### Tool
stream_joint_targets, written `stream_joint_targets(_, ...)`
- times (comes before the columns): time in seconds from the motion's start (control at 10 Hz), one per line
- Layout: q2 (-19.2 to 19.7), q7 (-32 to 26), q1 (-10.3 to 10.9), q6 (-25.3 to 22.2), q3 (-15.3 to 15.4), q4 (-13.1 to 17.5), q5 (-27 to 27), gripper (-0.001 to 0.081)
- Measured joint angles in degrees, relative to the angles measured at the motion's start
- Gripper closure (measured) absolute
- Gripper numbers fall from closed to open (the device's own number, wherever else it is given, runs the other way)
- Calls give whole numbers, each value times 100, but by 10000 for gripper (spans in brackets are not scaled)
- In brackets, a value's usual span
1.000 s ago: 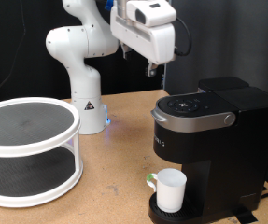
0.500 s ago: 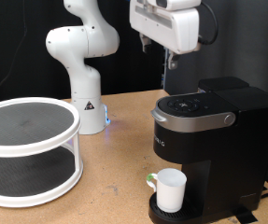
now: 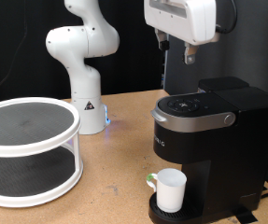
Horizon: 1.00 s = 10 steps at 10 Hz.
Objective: Make a cup of coffee with the keurig machine
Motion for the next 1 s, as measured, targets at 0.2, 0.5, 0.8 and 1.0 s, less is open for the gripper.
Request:
stream_joint_targets(0.2,117,81,0,3,27,97,-16,5)
stream_joint_targets(0.5,324,148,3,5,117,104,-166,5)
stream_joint_targets(0.8,452,191,11,374,193,-76,-192,45)
stream_joint_targets(1.0,412,148,12,780,243,-386,-191,194)
